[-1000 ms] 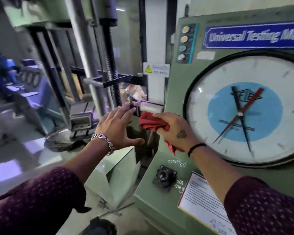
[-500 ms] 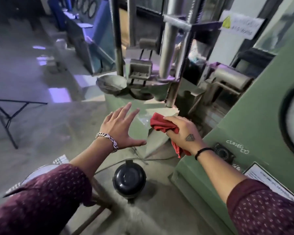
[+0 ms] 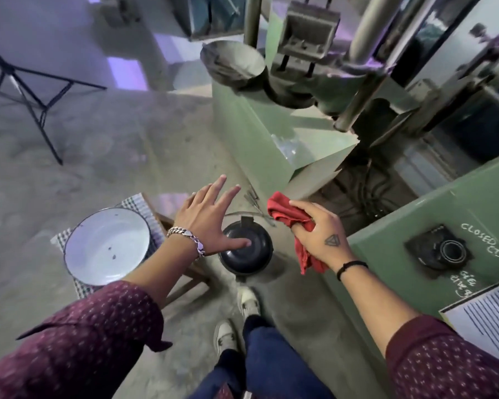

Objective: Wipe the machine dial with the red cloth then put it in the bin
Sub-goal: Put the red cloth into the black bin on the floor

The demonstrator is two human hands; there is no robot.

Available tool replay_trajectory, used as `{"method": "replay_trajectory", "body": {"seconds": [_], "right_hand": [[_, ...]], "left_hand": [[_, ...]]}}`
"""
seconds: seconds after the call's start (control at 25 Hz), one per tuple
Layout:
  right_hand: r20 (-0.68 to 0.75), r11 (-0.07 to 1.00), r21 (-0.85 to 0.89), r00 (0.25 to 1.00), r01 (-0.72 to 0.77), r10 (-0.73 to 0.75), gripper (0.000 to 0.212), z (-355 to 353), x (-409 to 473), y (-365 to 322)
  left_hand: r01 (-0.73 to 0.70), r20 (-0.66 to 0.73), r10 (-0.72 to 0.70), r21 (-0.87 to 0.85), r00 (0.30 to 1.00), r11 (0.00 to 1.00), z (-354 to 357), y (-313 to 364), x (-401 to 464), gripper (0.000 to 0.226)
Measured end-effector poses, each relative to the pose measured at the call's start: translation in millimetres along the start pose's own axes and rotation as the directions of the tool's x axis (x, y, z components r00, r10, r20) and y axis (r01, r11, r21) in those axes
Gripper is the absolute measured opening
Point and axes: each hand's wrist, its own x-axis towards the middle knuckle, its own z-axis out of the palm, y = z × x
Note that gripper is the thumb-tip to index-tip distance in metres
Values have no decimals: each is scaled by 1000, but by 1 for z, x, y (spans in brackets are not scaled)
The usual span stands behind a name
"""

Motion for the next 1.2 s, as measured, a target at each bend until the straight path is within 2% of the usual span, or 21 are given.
{"method": "replay_trajectory", "body": {"seconds": [0.28,0.56,0.68,1.2], "right_hand": [[104,991,38,987,-131,127,54,69,14,50],[211,964,30,945,-263,251,47,120,-8,105],[285,960,-9,919,-280,271,50,136,-13,117],[430,965,-33,868,-260,249,49,186,-18,132]], "left_hand": [[85,120,-81,-34,990,996,46,-37,25,140],[81,245,-62,-70,968,994,114,-57,69,139],[88,256,-69,-66,964,994,131,-63,80,140],[121,289,-98,-62,952,991,154,-68,68,145]]}}
